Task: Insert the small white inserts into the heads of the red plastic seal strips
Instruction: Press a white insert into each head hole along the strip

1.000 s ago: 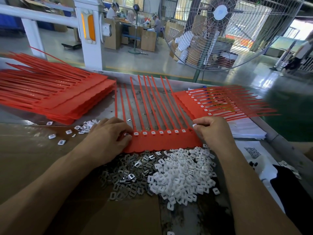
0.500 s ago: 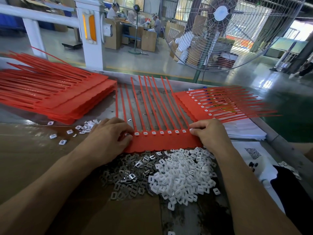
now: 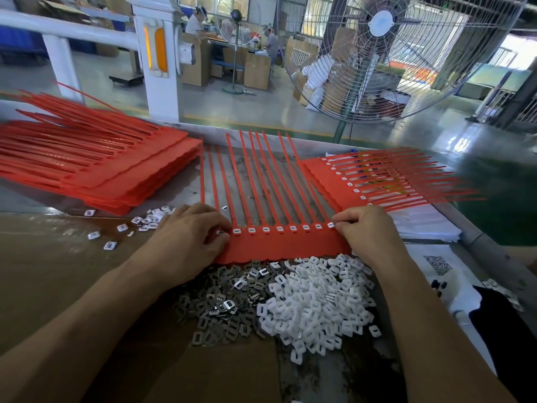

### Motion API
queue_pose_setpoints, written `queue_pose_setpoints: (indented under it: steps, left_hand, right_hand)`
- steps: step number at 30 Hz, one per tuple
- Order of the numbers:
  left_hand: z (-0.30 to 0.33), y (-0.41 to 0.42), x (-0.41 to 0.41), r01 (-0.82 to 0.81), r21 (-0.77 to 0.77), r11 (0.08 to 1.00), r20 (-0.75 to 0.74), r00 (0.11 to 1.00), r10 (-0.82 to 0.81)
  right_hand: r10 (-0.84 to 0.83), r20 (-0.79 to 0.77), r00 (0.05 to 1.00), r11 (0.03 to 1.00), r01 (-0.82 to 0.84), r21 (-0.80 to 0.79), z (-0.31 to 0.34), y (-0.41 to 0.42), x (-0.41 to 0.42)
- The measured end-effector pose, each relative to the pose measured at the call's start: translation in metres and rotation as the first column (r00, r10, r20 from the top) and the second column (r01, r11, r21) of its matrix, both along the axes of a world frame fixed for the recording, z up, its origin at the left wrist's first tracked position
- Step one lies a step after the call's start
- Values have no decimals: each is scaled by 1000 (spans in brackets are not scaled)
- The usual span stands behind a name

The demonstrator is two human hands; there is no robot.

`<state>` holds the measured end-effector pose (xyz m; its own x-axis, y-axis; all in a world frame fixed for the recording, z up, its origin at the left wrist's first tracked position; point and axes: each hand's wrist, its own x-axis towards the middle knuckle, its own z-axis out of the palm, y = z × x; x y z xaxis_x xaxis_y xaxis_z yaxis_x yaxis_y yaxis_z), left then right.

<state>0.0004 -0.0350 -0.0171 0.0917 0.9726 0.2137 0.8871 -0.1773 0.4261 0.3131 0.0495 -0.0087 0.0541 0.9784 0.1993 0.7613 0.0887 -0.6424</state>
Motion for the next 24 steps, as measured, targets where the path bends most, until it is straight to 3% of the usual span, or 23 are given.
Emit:
queue_pose_setpoints:
  steps: [8,14,24]
  left_hand:
    - [0,1,0,4,-1,1000,11,1000,-4]
    - [-1,1,-1,4,-6,1000,3,1000,-4]
    - [-2,2,-1,8,-4,1000,3,1000,-8]
  right_hand:
    - [28,58,998,998,-25,-62,7,-7,-6]
    - [-21,50,999,1000,21,0,13,-11,-4]
    - [30,321,947,998,-11,-58,16,-20,-17]
